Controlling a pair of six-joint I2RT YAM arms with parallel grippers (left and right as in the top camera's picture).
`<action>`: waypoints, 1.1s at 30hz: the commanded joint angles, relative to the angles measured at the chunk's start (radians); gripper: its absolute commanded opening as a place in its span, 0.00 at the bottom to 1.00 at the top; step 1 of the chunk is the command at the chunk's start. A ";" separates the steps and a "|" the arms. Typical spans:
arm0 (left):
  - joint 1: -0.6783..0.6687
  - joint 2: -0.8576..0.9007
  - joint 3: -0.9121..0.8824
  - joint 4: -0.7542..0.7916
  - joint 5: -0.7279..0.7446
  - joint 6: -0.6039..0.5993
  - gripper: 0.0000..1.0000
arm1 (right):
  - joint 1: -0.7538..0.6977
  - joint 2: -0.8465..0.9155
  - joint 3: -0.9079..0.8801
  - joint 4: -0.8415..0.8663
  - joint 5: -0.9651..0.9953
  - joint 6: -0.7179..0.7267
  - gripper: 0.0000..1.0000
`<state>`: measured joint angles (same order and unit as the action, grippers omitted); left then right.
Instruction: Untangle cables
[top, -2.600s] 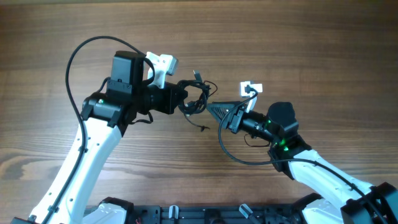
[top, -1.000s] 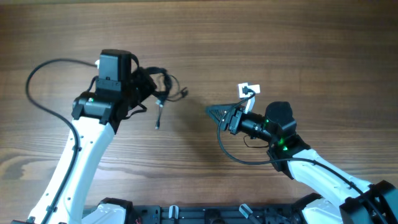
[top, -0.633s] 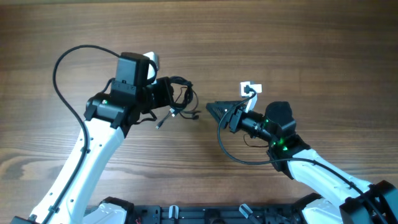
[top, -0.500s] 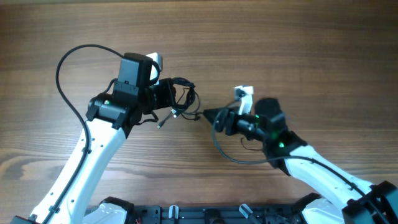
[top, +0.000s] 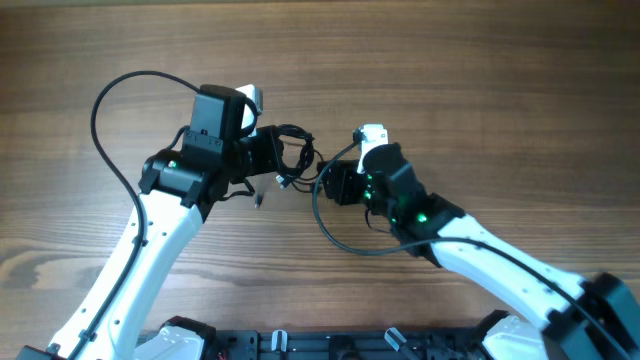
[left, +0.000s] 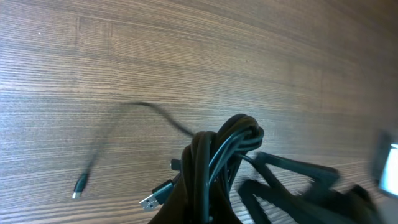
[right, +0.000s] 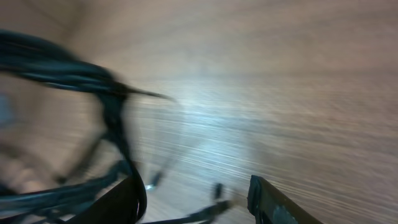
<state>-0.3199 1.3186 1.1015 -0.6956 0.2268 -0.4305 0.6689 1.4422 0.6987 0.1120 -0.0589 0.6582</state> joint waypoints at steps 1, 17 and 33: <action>-0.003 0.006 0.010 0.004 0.009 0.016 0.04 | -0.003 0.100 0.012 -0.002 0.108 0.070 0.57; 0.002 0.006 0.010 0.038 -0.051 -0.071 0.04 | -0.291 0.087 0.012 -0.346 -0.014 0.175 0.61; 0.001 0.006 0.010 0.140 0.282 -0.002 0.04 | -0.291 -0.303 0.012 -0.223 -0.344 -0.104 0.82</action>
<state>-0.3206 1.3251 1.1015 -0.5713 0.4580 -0.3290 0.3824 1.1164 0.7059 -0.1188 -0.3130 0.4934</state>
